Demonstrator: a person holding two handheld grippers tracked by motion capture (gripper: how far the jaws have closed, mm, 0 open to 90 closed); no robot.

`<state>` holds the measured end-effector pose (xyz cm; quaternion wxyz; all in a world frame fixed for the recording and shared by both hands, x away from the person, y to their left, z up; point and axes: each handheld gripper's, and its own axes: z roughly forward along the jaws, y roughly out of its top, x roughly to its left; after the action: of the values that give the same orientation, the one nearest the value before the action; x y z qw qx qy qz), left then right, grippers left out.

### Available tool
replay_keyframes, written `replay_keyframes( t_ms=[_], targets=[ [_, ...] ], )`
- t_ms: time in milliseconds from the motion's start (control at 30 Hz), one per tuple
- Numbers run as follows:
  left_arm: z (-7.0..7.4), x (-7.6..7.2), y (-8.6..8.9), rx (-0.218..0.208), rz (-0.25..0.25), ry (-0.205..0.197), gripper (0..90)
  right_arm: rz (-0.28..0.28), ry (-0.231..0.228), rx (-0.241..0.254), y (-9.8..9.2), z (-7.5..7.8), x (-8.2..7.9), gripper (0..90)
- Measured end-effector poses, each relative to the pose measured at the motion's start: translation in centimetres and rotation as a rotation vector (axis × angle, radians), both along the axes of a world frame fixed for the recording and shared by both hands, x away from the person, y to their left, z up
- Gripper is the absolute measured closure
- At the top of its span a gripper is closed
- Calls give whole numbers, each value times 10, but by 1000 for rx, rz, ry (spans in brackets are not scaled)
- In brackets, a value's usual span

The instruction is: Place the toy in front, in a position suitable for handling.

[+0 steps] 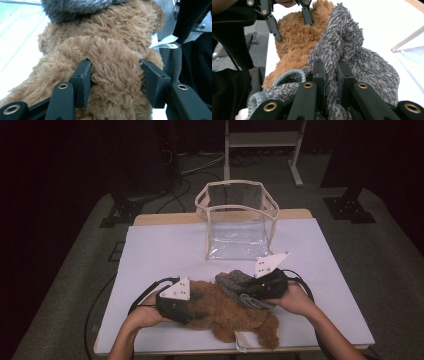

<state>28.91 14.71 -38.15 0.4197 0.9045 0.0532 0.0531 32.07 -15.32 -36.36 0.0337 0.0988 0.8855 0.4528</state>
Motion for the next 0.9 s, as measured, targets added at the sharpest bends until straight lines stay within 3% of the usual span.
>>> replay_keyframes(
  t_ms=[100,167,467,533,633,667,767,900],
  targets=[
    [1,0,1,8,4,-7,452,14,-25,-18,10,3,-1,790],
    [1,0,3,6,8,-6,450,14,-18,-13,8,3,0,790],
    [2,0,9,7,11,-4,447,-117,51,100,-47,-18,1,790],
    [2,0,10,10,14,-5,445,-155,63,102,-61,-26,-1,790],
    [2,1,13,4,21,-1,444,-191,81,50,-74,-42,-4,790],
    [2,2,13,0,20,3,444,-200,99,59,-81,-48,-5,789],
    [2,2,13,5,21,5,443,-202,114,98,-90,-51,-12,790],
    [3,2,15,11,23,5,442,-159,98,73,-85,-45,-24,790]
  ],
)
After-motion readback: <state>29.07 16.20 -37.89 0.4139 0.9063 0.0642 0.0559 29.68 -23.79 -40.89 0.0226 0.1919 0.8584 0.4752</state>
